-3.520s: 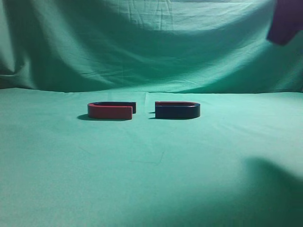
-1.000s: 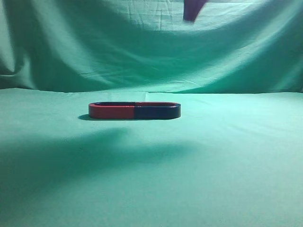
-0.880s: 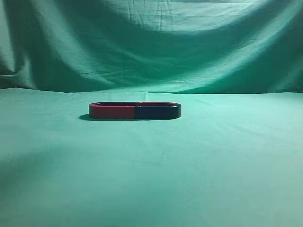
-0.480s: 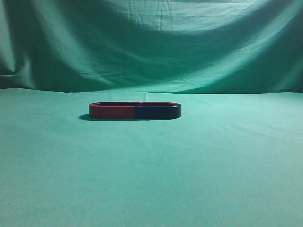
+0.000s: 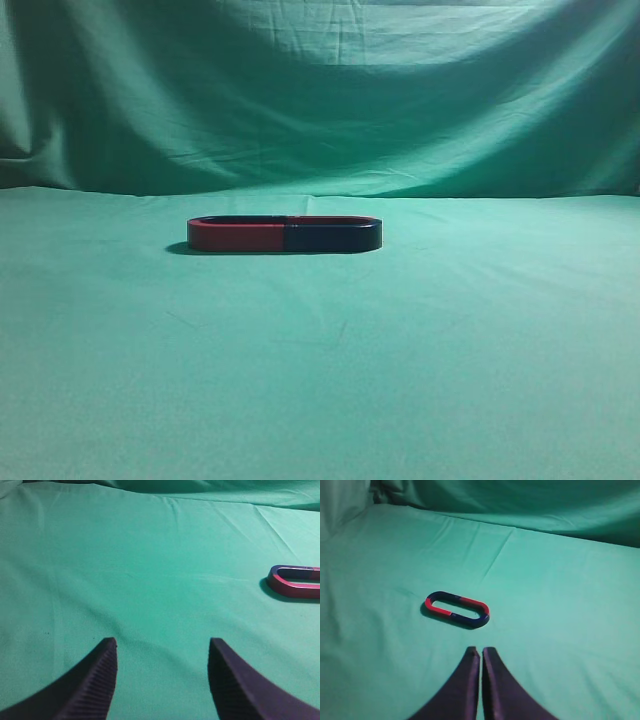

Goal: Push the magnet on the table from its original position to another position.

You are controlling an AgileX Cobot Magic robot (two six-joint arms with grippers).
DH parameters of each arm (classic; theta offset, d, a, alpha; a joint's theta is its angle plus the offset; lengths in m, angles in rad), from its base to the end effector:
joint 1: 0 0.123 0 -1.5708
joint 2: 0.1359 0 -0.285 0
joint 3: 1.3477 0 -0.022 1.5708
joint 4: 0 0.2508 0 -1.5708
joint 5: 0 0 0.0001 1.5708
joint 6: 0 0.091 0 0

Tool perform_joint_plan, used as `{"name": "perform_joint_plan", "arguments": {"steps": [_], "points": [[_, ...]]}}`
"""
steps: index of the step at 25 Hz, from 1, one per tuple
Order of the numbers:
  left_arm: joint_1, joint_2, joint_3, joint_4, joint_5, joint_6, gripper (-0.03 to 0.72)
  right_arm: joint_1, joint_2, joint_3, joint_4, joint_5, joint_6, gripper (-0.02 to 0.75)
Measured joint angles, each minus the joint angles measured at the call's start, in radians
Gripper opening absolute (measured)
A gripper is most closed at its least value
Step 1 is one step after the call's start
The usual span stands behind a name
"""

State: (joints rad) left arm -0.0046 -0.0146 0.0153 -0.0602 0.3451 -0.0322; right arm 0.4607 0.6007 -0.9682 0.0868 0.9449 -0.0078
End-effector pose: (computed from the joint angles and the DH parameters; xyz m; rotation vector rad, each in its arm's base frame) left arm 0.0530 -0.0021 0.1778 -0.0627 1.8285 -0.0844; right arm 0.0730 0.0434 0.4017 -0.4740 2.0253 0.3824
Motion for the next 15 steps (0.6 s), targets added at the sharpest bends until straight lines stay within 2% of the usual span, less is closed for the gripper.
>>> {"name": "perform_joint_plan", "arguments": {"steps": [9, 12, 15], "points": [[0.0, 0.0, 0.0, 0.0, 0.0, 0.0, 0.372, 0.0, -0.247, 0.232, -0.01, 0.021, 0.002, 0.0], [0.0, 0.0, 0.0, 0.0, 0.0, 0.0, 0.372, 0.0, -0.301, 0.332, -0.029, -0.052, 0.002, 0.0], [0.0, 0.0, 0.0, 0.0, 0.0, 0.0, 0.372, -0.011, -0.372, 0.459, -0.064, -0.206, 0.002, 0.0]]}}
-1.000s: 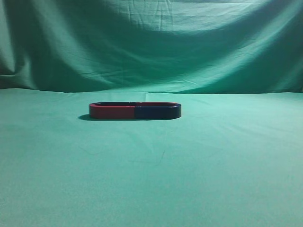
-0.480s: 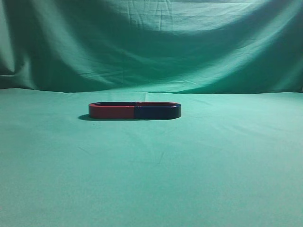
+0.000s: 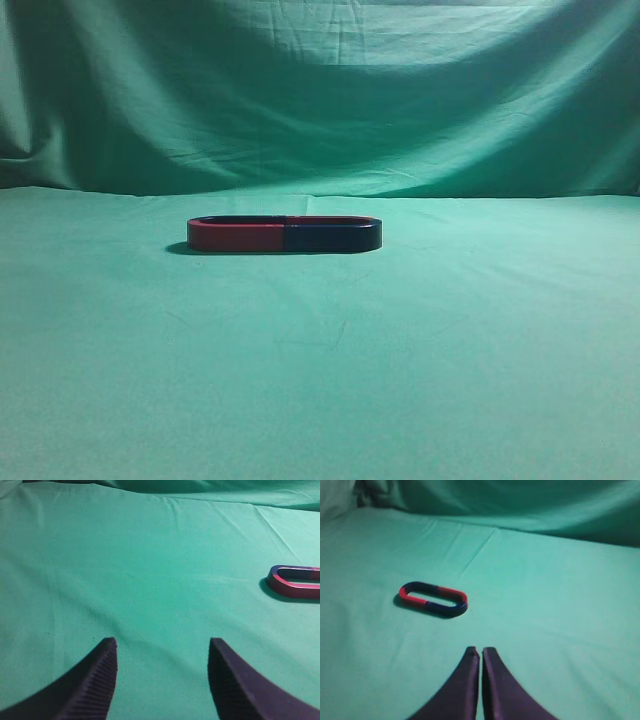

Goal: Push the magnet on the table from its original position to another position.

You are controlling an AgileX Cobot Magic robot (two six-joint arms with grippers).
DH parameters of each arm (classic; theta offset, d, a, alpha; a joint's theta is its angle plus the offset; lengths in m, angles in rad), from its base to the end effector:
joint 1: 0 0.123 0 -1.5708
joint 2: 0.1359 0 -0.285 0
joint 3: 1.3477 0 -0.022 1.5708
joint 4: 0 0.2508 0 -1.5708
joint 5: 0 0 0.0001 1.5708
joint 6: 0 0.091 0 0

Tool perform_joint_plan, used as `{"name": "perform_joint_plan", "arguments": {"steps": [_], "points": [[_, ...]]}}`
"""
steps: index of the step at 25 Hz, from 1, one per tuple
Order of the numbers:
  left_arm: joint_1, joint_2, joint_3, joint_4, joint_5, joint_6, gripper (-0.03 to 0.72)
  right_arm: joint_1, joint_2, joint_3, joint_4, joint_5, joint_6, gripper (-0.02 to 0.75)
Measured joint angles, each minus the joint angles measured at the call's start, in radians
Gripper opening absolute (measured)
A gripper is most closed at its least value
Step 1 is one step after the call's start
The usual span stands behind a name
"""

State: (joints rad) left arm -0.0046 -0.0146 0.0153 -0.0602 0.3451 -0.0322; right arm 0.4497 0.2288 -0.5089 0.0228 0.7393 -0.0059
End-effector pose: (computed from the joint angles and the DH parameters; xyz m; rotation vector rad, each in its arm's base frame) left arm 0.0530 -0.0021 0.1778 -0.0627 1.8285 -0.0844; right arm 0.0396 0.0207 0.3021 -0.4357 1.9069 0.3198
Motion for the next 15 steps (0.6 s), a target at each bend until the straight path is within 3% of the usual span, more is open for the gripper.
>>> {"name": "perform_joint_plan", "arguments": {"steps": [4, 8, 11, 15], "points": [[0.0, 0.0, 0.0, 0.0, 0.0, 0.0, 0.372, -0.119, -0.128, 0.178, -0.009, -0.195, 0.0, 0.0], [0.0, 0.0, 0.0, 0.0, 0.0, 0.0, 0.372, -0.257, -0.228, 0.314, -0.009, -0.257, 0.0, 0.0], [0.0, 0.0, 0.0, 0.0, 0.0, 0.0, 0.372, -0.321, -0.237, 0.393, -0.006, -0.264, 0.0, 0.0], [0.0, 0.0, 0.0, 0.0, 0.0, 0.0, 0.372, -0.345, -0.241, 0.488, -0.006, -0.287, 0.0, 0.0]]}}
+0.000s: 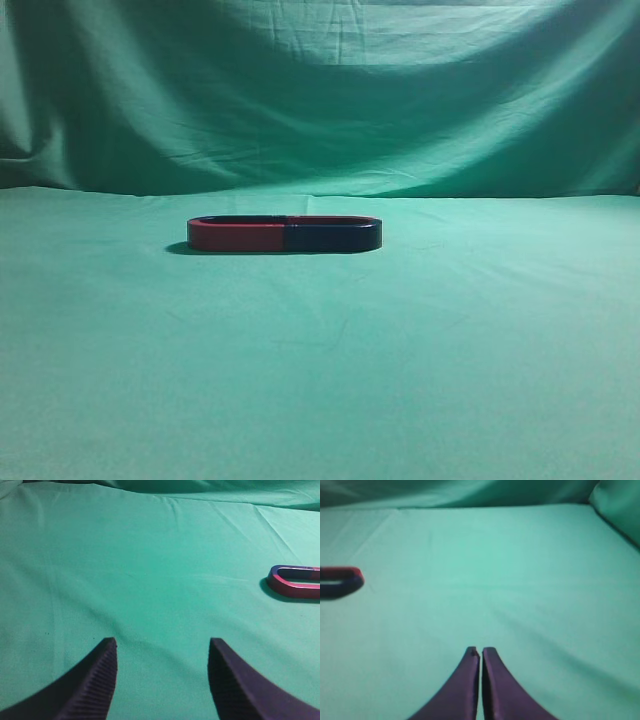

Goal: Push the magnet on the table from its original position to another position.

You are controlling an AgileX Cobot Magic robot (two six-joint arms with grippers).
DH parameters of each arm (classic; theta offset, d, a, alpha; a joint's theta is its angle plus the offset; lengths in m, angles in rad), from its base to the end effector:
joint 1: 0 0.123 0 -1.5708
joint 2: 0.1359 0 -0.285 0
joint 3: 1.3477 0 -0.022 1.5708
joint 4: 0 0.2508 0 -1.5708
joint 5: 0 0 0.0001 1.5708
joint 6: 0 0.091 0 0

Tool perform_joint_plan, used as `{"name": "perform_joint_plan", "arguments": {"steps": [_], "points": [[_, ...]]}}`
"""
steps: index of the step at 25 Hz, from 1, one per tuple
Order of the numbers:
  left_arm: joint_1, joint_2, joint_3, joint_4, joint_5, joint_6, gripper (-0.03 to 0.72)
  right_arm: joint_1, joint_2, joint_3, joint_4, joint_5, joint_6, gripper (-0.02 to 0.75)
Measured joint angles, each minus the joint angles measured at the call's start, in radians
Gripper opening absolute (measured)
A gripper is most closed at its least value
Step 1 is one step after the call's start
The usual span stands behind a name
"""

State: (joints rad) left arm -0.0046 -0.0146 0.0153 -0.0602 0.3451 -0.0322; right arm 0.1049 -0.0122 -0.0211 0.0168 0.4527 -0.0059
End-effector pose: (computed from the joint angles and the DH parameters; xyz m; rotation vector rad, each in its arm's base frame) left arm 0.0530 -0.0021 0.1778 -0.0627 1.8285 -0.0844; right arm 0.0492 0.0058 0.1804 -0.0960 1.9014 0.0844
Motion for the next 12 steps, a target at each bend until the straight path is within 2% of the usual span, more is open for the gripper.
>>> {"name": "perform_joint_plan", "arguments": {"steps": [12], "points": [[0.0, 0.0, 0.0, 0.0, 0.0, 0.0, 0.372, -0.002, 0.0, 0.044, 0.009, -0.053, 0.002, 0.0]]}}
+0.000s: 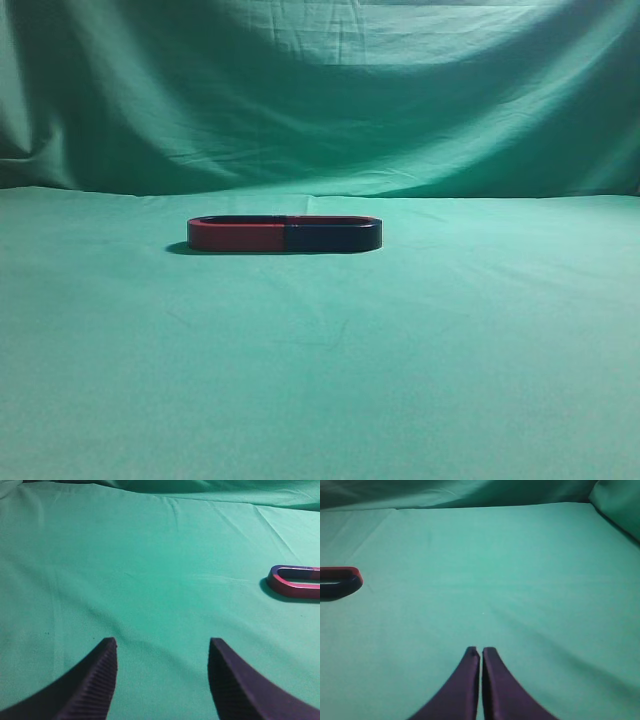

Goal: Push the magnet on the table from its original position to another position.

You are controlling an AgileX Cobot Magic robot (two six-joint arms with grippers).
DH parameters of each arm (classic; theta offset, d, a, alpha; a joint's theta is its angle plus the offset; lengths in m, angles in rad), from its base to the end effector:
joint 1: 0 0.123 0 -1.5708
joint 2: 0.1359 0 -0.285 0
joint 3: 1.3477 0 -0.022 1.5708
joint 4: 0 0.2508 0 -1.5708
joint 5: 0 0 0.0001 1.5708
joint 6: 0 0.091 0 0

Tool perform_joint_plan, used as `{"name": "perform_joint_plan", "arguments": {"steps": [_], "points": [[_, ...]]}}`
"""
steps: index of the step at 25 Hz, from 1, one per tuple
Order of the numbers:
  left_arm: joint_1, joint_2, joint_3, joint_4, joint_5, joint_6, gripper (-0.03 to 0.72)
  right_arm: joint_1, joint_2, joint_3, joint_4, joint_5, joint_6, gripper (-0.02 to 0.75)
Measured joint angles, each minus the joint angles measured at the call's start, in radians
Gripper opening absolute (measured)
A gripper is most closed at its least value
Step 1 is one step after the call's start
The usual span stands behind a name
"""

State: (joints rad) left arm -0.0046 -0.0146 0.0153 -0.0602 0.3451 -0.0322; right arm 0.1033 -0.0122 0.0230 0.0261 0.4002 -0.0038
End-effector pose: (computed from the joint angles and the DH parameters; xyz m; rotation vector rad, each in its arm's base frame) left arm 0.0530 -0.0021 0.1778 -0.0627 1.8285 -0.0844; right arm 0.0514 0.0063 0.1702 -0.0856 1.8936 0.0938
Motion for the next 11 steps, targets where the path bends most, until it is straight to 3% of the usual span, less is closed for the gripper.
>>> {"name": "perform_joint_plan", "arguments": {"steps": [11], "points": [[0.0, 0.0, 0.0, 0.0, 0.0, 0.0, 0.372, 0.0, 0.0, 0.0, -0.001, 0.0, 0.0, 0.0]]}}
